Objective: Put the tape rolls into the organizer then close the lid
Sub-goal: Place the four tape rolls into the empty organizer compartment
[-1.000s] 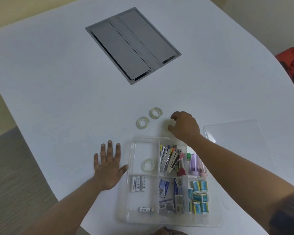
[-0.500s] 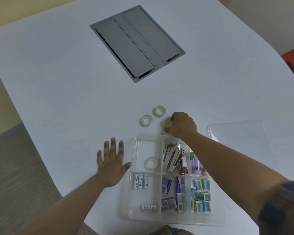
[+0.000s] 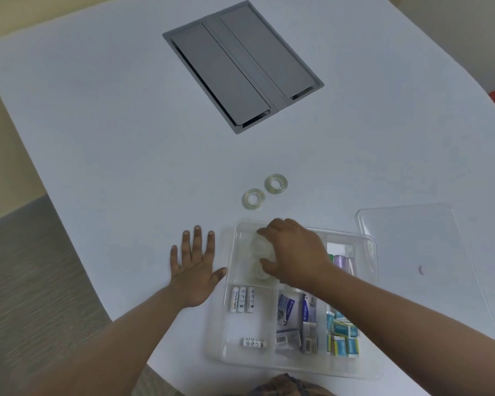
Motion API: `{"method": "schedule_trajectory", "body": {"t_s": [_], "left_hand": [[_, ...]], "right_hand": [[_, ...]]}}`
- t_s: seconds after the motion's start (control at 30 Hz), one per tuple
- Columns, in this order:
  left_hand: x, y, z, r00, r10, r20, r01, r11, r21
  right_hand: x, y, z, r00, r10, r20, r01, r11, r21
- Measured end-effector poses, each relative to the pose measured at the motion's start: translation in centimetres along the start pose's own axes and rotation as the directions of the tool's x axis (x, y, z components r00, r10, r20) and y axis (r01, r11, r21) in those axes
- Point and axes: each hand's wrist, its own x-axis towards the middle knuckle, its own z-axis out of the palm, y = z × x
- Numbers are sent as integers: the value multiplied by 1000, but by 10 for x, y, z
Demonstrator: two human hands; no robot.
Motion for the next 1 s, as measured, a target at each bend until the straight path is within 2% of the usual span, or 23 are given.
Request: {"method": "schedule_trajectory", "body": {"t_s": [0.1,0.3,0.4,0.47,0.6,0.67,0.73,0.8,0.9,1.0], "left_hand": [[0,0,0,1000,-4,-7,4,1000,6],[1,0,3,999,-5,-38,5,1000,10],[2,-2,6,998,5,-57,-4,1000,6],[3,-3,8,997,9,-75,-8,1000,3],[3,-3,10,996,14,-93,-14,1000,-7],[1,-2,9,996,8,-93,-10,1000,-14],[-3,-1,8,994,7,-112,-11,999,-35],[-11,2,5,973,17,-230,-16,1000,9],[-18,8,-9,932,51,-359,-25,997,78],[-2,15,-37,881,148,-449,-121,989,89]], "right_hand": [[-2,-6,15,996,-54,65,60,995,-86],[3,-11,34,990,-117,81,129,977,-168],[2,-9,39,989,-128,76,135,985,-102],[-2,-7,38,991,-135,9,135,991,11],[-17,9,38,959,-28,-281,61,992,108],[-24,21,40,930,57,-362,-18,994,111],[-30,34,43,919,151,-363,-123,987,99],[-37,45,48,924,220,-313,-212,975,62],[-44,56,58,947,214,-241,-215,976,23],[-45,60,64,946,205,-251,-199,979,47]]}}
